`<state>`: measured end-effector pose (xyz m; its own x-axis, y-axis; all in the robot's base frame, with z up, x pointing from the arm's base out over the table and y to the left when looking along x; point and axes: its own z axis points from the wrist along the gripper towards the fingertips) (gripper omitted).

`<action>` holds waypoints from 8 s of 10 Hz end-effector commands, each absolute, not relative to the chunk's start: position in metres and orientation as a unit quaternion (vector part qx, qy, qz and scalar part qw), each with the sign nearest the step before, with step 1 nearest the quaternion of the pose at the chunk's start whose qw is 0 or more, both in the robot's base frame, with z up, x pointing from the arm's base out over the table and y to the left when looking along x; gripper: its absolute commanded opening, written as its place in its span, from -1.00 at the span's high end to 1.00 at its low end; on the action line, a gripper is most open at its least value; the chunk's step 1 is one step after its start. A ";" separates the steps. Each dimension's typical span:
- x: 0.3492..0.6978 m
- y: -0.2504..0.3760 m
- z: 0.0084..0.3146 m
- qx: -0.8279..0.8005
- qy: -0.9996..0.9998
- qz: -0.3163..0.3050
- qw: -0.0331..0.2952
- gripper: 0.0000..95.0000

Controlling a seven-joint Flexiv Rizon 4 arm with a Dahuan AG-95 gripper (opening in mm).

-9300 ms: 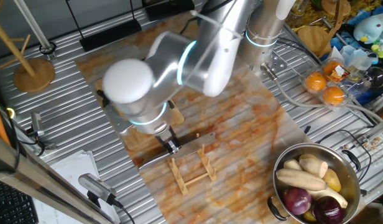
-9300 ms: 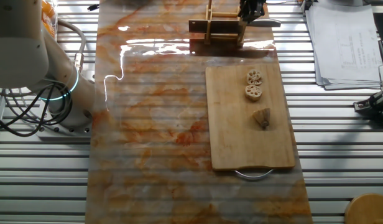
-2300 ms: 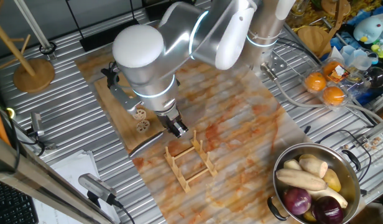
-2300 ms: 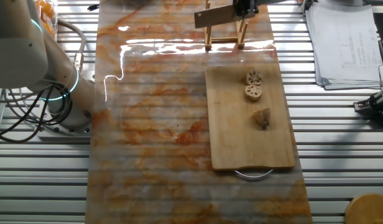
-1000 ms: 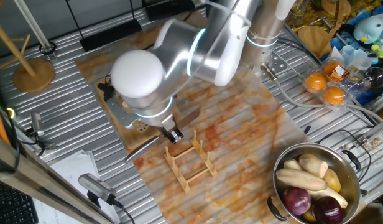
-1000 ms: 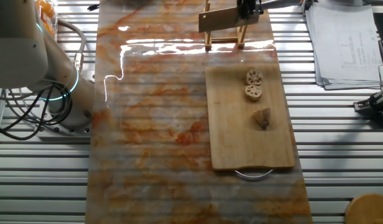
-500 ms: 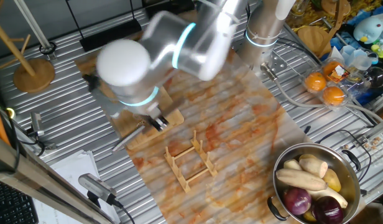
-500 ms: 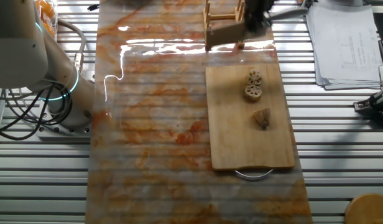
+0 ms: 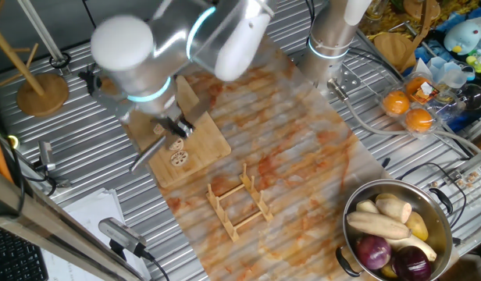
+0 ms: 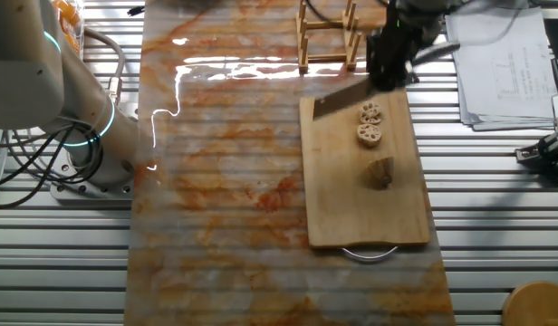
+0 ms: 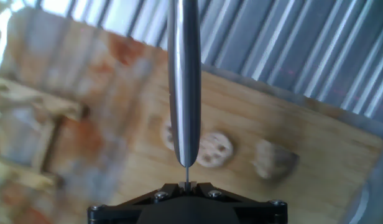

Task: Slice the lotus root

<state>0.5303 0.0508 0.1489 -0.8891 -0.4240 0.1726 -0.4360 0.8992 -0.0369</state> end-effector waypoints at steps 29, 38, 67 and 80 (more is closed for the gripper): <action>0.563 -0.062 0.102 0.195 -0.981 0.011 0.001 1.00; 0.569 -0.057 0.081 0.202 -0.979 0.002 0.030 1.00; 0.570 -0.054 0.064 0.140 -0.985 -0.048 0.088 1.00; 0.564 -0.051 0.037 0.124 -0.990 -0.038 0.062 1.00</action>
<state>0.5710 -0.0515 0.0758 -0.9618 -0.2485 0.1150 -0.2388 0.9667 0.0918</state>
